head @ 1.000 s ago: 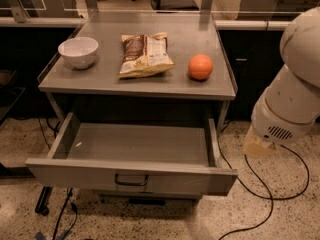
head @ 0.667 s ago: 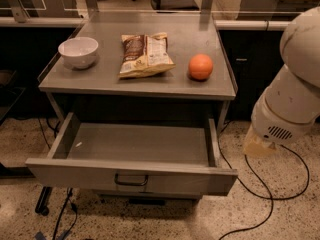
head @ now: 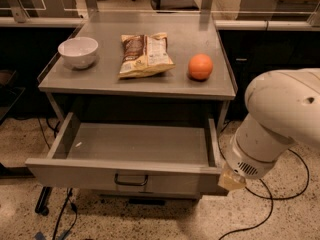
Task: Close top drawer
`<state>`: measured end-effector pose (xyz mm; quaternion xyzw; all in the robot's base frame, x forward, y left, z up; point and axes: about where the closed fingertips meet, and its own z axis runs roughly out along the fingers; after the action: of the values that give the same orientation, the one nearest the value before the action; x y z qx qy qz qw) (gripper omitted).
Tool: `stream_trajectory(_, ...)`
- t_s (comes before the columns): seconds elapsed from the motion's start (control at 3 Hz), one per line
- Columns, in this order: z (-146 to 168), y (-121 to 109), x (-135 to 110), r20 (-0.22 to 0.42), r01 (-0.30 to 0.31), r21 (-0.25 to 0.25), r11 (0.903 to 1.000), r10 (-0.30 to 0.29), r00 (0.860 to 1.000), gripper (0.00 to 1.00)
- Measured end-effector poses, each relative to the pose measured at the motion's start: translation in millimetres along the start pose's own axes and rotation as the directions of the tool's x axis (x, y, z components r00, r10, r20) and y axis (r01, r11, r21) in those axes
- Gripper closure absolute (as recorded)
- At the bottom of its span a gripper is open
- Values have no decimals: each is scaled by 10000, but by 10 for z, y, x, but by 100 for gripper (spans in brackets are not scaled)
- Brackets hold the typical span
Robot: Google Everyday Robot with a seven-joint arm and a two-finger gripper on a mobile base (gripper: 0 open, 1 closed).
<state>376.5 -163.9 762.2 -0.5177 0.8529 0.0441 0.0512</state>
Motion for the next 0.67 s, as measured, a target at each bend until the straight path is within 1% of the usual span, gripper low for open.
stream_trajectory(0.33, 11, -1, -4, 7, -18, -8, 10000, 18, 10000, 100)
stream_trajectory(0.67, 107, 27, -6, 22, -161, -203, 9997, 161, 9999, 100)
